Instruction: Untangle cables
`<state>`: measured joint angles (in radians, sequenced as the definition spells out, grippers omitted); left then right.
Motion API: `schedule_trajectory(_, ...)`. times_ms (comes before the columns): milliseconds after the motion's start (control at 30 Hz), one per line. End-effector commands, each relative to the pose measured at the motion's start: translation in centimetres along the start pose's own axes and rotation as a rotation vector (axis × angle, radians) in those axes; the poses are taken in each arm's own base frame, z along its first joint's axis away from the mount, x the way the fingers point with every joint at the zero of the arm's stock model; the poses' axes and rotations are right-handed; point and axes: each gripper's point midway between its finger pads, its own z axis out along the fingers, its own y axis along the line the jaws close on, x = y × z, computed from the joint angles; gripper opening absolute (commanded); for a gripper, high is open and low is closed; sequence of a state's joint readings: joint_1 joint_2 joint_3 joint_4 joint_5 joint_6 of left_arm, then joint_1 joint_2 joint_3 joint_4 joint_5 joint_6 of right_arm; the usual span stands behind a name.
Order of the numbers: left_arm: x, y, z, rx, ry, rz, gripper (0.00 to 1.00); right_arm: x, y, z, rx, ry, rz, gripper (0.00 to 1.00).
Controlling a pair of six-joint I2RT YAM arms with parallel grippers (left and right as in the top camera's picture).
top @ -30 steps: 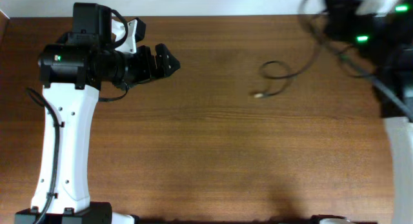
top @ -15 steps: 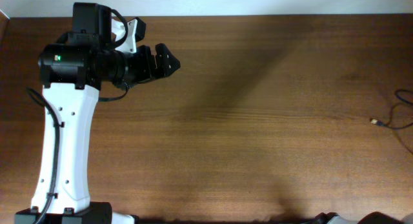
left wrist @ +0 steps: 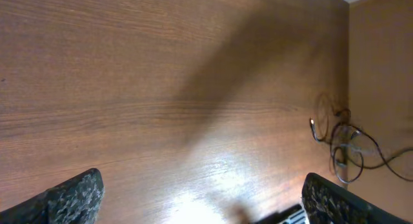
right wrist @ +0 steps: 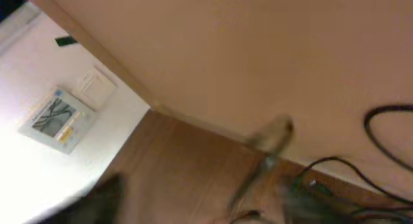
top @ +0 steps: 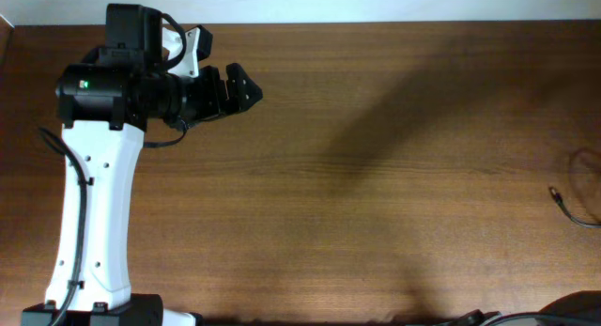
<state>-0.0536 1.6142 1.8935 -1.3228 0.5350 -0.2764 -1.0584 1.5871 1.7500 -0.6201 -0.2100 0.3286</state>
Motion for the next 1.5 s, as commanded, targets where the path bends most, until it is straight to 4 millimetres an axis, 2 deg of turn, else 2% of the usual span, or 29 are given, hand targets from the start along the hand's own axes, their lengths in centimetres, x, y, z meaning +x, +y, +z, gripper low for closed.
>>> schedule_trajectory(0, 0.2, -1.3, -0.2, 0.072, 0.007, 0.092, 0.99, 0.5, 2.3, -0.2, -0.118, 0.038, 0.009, 0.99)
schedule_trajectory(100, -1.0, -1.7, -0.3, 0.080, -0.050, 0.260, 0.99, 1.8, 5.9, -0.7, -0.290, 0.102, -0.002, 0.99)
schedule_trajectory(200, -3.2, -3.1, -0.5, 0.121, -0.144, 0.375, 0.99, 4.0, 11.4, -2.4, -0.543, 0.193, -0.043, 0.99)
schedule_trajectory(267, -3.1, -5.3, -0.6, 0.215, -0.154, 0.426, 0.99, 6.1, 16.0, -3.9, -0.701, 0.254, -0.083, 0.99)
schedule_trajectory(400, -3.4, -8.4, -0.1, 0.265, -0.198, 0.528, 0.99, 11.3, 27.0, -9.5, -1.060, 0.347, -0.224, 0.99)
schedule_trajectory(467, -3.1, -8.7, 0.1, 0.270, -0.191, 0.532, 0.99, 13.4, 31.0, -12.2, -1.175, 0.356, -0.280, 0.99)
schedule_trajectory(533, -2.5, -8.2, 0.2, 0.262, -0.161, 0.508, 0.99, 15.0, 32.4, -13.6, -1.214, 0.395, -0.297, 0.99)
schedule_trajectory(600, -2.0, -7.4, 0.2, 0.249, -0.129, 0.476, 0.99, 16.2, 32.6, -14.7, -1.228, 0.425, -0.327, 0.99)
schedule_trajectory(667, -1.8, -6.5, -0.1, 0.234, -0.117, 0.445, 0.99, 17.2, 31.8, -16.6, -1.240, 0.420, -0.424, 0.99)
schedule_trajectory(767, -1.6, -6.0, -1.0, 0.222, -0.124, 0.427, 0.99, 16.1, 30.5, -17.6, -1.150, 0.364, -0.457, 0.99)
schedule_trajectory(900, -0.9, -6.9, -3.1, 0.226, -0.162, 0.452, 0.99, 14.0, 29.0, -21.3, -1.104, 0.267, -0.481, 0.99)
schedule_trajectory(967, -0.6, -7.7, -4.6, 0.231, -0.201, 0.479, 0.99, 12.9, 28.1, -24.2, -1.104, 0.215, -0.490, 0.99)
schedule_trajectory(1000, -0.2, -8.2, -5.7, 0.234, -0.227, 0.496, 0.99, 12.2, 27.4, -26.4, -1.108, 0.174, -0.499, 0.99)
schedule_trajectory(1100, 0.6, -8.8, -7.9, 0.215, -0.280, 0.524, 0.99, 11.6, 26.0, -30.4, -1.128, 0.117, -0.511, 0.99)
schedule_trajectory(1133, 1.2, -9.5, -9.4, 0.218, -0.315, 0.547, 0.99, 11.6, 25.0, -32.3, -1.132, 0.105, -0.513, 0.99)
schedule_trajectory(1167, 1.6, -9.7, -10.3, 0.210, -0.339, 0.558, 0.99, 11.7, 24.5, -33.3, -1.133, 0.100, -0.514, 0.99)
schedule_trajectory(1267, 2.3, -9.2, -13.3, 0.110, -0.438, 0.575, 0.99, 12.5, 22.7, -35.8, -1.130, 0.110, -0.515, 0.99)
schedule_trajectory(1333, 3.1, -8.8, -14.9, 0.053, -0.486, 0.576, 0.99, 13.4, 21.7, -36.7, -1.126, 0.113, -0.558, 0.99)
schedule_trajectory(1467, 5.8, -9.9, -18.4, 0.089, -0.565, 0.510, 0.99, 15.7, 19.8, -37.3, -1.102, 0.187, -0.605, 0.99)
